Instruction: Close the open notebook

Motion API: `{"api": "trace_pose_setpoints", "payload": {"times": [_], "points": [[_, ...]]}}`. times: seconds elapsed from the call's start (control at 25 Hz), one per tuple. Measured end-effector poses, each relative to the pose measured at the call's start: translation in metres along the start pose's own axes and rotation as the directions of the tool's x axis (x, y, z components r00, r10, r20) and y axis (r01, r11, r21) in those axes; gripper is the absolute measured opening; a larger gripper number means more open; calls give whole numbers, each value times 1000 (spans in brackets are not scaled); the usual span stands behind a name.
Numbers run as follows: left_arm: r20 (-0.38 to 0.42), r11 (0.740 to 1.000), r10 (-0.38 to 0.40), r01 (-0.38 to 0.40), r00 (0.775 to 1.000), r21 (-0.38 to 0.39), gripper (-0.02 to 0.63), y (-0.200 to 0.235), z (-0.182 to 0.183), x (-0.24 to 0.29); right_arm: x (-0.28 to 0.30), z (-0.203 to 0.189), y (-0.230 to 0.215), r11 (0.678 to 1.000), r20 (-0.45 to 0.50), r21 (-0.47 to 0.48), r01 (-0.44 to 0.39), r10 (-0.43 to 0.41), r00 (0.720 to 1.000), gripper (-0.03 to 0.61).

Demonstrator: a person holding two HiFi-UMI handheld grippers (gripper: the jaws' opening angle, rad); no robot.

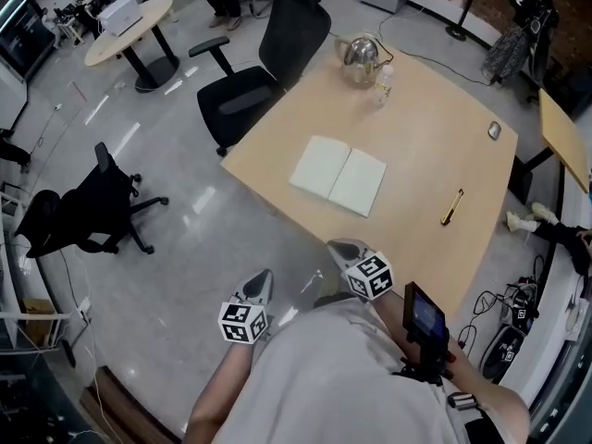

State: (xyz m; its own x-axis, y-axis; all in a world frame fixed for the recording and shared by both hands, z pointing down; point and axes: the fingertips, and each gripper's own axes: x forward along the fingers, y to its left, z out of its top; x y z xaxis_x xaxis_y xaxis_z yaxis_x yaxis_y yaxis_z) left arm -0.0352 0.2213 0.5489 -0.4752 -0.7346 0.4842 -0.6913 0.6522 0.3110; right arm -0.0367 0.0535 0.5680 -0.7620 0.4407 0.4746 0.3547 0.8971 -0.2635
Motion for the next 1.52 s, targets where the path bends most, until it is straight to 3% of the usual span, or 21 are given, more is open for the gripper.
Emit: {"api": "trace_pose_setpoints", "payload": {"times": [0.6,0.84,1.28,1.52], "points": [[-108,988,-96,108,990,110,5,-14,58,107,3,19,-83,995,42,81,60,-63,997,18],[-135,985,-123,138,983,108,5,-9,66,132,-2,17,-95,988,43,121,101,-107,993,17],[-250,974,-131,172,959,148,5,29,71,187,-11,25,-120,949,28,186,254,-264,964,17],[-287,959,-178,231,941,165,6,39,74,210,-2,37,-130,927,2,199,319,-326,945,18]]}}
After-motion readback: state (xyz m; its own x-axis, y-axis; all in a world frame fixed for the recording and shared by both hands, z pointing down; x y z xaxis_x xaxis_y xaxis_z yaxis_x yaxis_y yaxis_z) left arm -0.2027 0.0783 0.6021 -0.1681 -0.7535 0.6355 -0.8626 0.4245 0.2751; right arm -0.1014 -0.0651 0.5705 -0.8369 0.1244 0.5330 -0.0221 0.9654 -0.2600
